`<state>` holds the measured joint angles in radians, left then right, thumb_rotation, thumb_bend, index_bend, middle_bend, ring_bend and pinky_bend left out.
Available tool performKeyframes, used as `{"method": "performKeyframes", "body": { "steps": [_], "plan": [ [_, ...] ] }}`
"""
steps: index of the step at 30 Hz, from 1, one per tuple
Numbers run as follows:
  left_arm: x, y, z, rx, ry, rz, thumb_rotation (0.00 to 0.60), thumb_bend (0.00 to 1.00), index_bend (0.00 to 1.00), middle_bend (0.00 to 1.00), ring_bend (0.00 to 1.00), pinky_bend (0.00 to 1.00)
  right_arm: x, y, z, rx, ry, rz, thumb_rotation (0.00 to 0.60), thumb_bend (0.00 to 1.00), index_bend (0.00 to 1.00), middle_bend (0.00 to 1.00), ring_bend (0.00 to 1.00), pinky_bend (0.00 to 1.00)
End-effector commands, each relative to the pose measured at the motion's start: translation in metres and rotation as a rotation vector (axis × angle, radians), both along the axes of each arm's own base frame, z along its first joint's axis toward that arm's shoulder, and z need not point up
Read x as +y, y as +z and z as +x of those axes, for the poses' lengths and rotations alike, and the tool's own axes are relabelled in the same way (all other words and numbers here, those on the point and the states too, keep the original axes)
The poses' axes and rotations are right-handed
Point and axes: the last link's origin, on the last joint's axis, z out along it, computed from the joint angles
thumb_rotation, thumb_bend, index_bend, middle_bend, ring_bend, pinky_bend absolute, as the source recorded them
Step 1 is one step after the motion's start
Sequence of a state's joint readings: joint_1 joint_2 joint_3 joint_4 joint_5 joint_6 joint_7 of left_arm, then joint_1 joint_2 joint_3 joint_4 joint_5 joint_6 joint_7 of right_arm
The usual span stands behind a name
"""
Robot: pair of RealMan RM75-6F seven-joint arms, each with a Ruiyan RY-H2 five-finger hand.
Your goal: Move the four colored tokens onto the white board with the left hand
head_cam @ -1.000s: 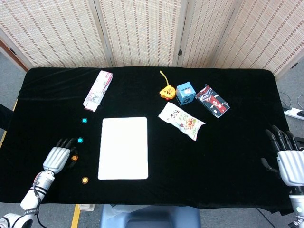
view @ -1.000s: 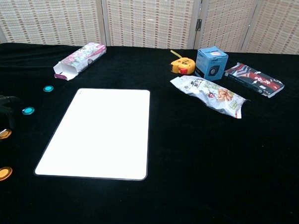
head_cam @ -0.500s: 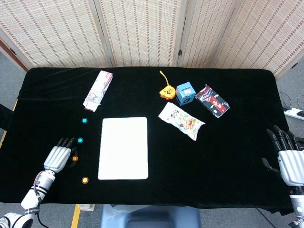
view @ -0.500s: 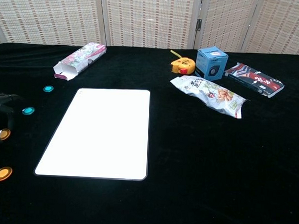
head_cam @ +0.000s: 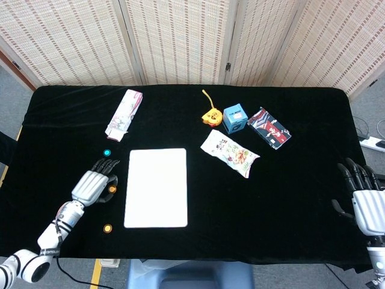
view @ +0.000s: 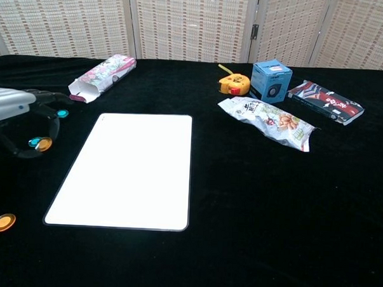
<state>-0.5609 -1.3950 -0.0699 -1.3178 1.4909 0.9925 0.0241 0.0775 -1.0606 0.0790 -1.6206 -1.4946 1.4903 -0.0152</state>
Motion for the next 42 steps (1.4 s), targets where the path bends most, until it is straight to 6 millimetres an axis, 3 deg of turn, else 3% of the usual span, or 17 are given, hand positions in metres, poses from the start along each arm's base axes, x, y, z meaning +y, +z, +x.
{"method": "performKeyframes", "body": {
  "steps": [1,9,19,24,28,34,42],
  "plan": [
    [0.012,-0.009,0.025,0.014,-0.052,-0.035,0.6,0.42,0.54,0.07,0.0,0.0,0.001,0.0,-0.001,0.0,-0.006,-0.001,0.6,0.36,0.0,0.02,0.07,0.0],
    [0.018,-0.029,0.054,0.051,-0.111,-0.112,0.6,0.42,0.54,0.07,0.0,0.0,0.005,0.001,-0.006,-0.001,-0.028,-0.005,0.6,0.36,0.0,0.02,0.06,0.0],
    [0.006,-0.041,0.067,0.093,-0.148,-0.187,0.6,0.42,0.52,0.07,0.0,0.0,0.008,0.002,-0.009,-0.003,-0.04,-0.009,0.6,0.36,0.0,0.02,0.06,0.0],
    [0.003,-0.043,0.064,0.138,-0.139,-0.215,0.6,0.42,0.43,0.06,0.0,0.0,0.007,0.002,-0.009,-0.003,-0.039,-0.008,0.6,0.36,0.0,0.02,0.06,0.0],
    [-0.003,-0.038,0.064,0.14,-0.131,-0.219,0.6,0.42,0.28,0.01,0.0,0.0,0.007,0.002,-0.009,-0.003,-0.038,-0.01,0.6,0.36,0.0,0.02,0.06,0.0],
    [-0.016,-0.024,0.057,0.112,-0.148,-0.18,0.6,0.42,0.34,0.01,0.0,0.0,0.006,0.002,-0.008,-0.004,-0.032,-0.01,0.6,0.36,0.0,0.02,0.06,0.0],
    [-0.043,-0.007,0.031,0.124,-0.195,-0.165,0.6,0.42,0.42,0.04,0.0,0.0,0.002,-0.001,-0.004,-0.004,-0.017,0.001,0.6,0.36,0.0,0.02,0.06,0.0]
  ]
}}
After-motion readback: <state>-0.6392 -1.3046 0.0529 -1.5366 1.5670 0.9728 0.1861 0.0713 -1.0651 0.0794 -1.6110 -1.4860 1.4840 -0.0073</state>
